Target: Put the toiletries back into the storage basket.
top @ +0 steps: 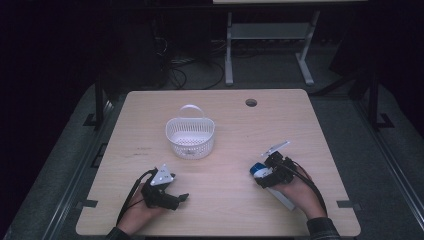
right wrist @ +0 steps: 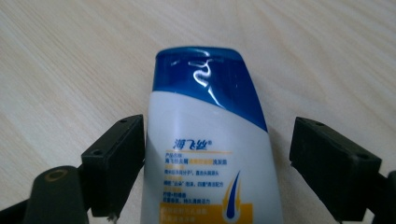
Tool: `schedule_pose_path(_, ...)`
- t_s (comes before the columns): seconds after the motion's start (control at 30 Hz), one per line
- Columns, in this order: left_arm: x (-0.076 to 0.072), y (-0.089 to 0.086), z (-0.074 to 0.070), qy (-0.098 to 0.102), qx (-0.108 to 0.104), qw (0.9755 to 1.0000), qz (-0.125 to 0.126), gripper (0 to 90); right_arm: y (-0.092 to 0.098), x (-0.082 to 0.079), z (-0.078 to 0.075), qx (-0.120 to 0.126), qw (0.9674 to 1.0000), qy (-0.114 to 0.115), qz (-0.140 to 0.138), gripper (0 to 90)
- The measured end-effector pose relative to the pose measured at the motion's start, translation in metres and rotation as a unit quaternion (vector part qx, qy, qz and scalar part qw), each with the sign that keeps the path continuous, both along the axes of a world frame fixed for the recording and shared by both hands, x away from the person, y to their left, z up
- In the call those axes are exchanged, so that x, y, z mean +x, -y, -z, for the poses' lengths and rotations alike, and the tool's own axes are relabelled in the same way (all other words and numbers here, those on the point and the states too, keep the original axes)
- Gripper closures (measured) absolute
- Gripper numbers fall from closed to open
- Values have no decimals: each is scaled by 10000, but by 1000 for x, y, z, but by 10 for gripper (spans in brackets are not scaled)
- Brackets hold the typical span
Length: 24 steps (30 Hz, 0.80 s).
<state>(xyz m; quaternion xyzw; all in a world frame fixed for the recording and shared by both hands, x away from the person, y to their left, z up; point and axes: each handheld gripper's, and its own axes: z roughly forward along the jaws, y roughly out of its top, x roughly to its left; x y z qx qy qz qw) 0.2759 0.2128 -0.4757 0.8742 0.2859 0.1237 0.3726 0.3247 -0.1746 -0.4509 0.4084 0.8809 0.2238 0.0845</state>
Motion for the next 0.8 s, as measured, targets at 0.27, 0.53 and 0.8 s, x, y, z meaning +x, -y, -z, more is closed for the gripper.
schedule_pose_path(0.27, 0, 0, 0, 0, -16, 10000, -11, 128, -2, -1, 1, -157, 9998, -99, -38, 246)
schedule_pose_path(0.53, 0, 0, 0, 1, -21, 10000, -15, 128, -4, -3, 0, -213, 9996, -139, -97, 310)
schedule_pose_path(0.8, 0, 0, 0, 1, -22, 10000, -23, 128, -6, -2, -1, -230, 9995, -166, -109, 326)
